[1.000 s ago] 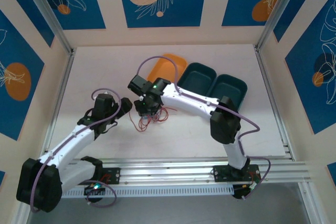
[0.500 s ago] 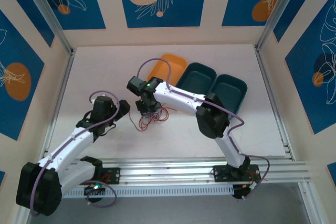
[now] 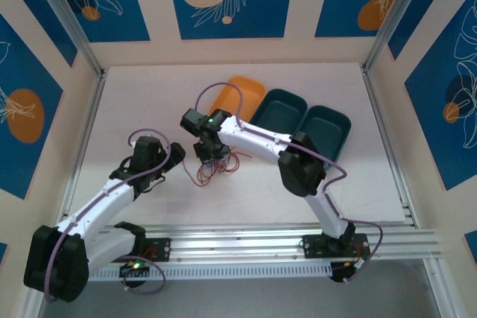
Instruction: Untangle the cables
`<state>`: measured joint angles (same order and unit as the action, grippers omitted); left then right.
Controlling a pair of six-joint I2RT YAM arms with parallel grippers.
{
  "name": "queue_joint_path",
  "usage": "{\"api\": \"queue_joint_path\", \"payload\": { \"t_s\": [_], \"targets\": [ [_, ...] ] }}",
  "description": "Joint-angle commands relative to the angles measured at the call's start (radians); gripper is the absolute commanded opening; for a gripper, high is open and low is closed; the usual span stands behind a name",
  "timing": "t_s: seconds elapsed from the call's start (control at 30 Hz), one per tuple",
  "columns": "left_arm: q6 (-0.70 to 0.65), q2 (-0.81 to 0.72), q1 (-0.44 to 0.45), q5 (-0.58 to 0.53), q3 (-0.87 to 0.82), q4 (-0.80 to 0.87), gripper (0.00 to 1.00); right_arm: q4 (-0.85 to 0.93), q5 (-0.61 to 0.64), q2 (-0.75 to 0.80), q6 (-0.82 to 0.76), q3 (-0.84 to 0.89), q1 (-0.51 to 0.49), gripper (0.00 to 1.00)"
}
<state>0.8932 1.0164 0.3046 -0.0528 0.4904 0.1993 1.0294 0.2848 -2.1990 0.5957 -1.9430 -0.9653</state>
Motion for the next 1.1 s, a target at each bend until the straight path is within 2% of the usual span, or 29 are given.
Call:
{"api": "queue_joint_path", "payload": {
  "t_s": [0.0, 0.1, 0.37, 0.63, 0.77, 1.07],
  "targets": [
    [0.015, -0.001, -0.013, 0.018, -0.013, -0.009, 0.94, -0.005, -0.017, -0.024, 0.011, -0.002, 0.003, 0.20],
    [0.015, -0.001, -0.014, 0.019, -0.013, -0.011, 0.94, -0.009, -0.023, -0.035, 0.011, -0.002, 0.003, 0.23],
    [0.014, -0.002, -0.014, 0.019, -0.018, -0.011, 0.94, -0.006, -0.027, -0.059, 0.019, 0.002, 0.007, 0.23],
    [-0.009, 0.005, -0.016, 0.030, -0.005, -0.016, 0.95, -0.003, -0.034, -0.016, 0.001, -0.014, 0.002, 0.00],
    [-0.040, 0.007, -0.016, 0.061, 0.005, -0.045, 0.94, -0.010, -0.052, 0.054, -0.022, -0.026, 0.003, 0.00],
    [-0.094, 0.009, -0.015, 0.194, -0.017, -0.248, 0.94, -0.112, -0.133, 0.226, -0.083, 0.007, 0.010, 0.00]
  ]
}}
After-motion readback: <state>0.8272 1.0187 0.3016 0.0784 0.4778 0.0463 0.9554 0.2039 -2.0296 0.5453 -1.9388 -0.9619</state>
